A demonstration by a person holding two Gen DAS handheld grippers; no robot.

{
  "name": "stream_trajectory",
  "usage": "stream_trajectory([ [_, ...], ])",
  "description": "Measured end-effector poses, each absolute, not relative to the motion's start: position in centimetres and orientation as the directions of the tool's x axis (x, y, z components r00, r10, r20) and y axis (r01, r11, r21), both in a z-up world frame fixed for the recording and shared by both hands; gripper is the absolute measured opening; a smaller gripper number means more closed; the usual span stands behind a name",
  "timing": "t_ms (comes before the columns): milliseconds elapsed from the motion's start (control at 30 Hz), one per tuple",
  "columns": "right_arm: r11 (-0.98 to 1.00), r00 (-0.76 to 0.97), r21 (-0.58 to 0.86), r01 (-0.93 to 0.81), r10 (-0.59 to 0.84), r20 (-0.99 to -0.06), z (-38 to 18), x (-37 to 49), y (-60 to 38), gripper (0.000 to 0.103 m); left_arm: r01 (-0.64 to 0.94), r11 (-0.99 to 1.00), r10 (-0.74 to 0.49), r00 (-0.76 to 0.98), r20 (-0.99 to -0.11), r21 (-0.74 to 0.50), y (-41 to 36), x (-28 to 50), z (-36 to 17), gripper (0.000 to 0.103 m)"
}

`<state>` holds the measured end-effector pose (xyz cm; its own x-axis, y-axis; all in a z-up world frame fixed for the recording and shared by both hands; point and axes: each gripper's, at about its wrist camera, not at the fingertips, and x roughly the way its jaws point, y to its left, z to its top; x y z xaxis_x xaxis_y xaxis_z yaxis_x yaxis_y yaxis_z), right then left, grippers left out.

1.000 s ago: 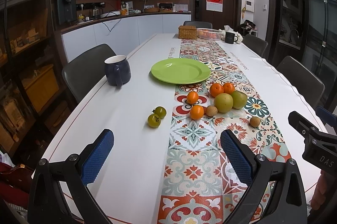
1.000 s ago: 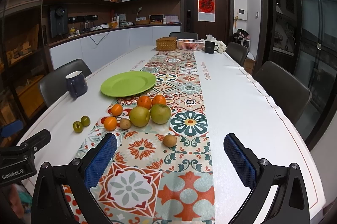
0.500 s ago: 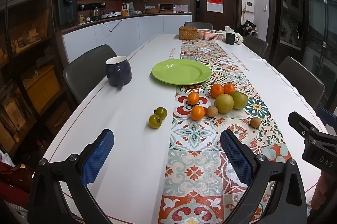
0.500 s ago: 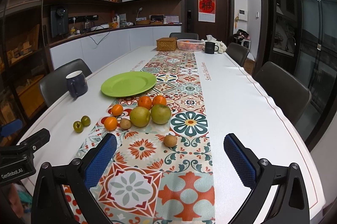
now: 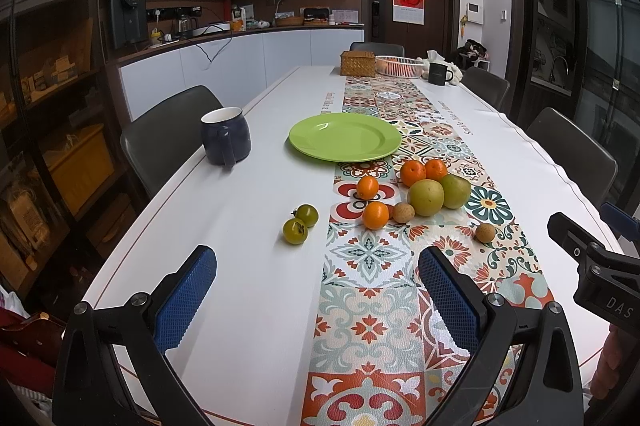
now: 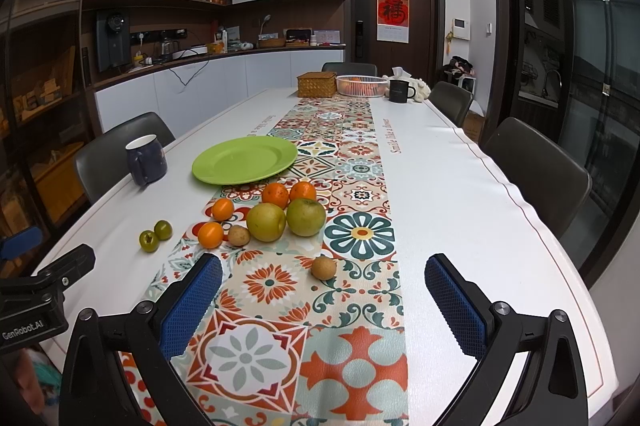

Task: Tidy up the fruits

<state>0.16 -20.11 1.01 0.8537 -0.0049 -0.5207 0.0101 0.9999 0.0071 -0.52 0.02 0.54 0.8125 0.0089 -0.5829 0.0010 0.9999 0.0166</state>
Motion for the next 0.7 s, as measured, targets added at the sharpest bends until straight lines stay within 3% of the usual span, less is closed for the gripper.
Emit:
stream_trajectory([
  [700, 1.000, 0.848, 0.008, 0.002, 0.003, -0.530, 1.0, 0.3, -19.8, 0.102, 0.006, 1.000, 0.007, 0.814, -0.581, 0.021, 0.7, -0.9, 1.8, 0.103],
])
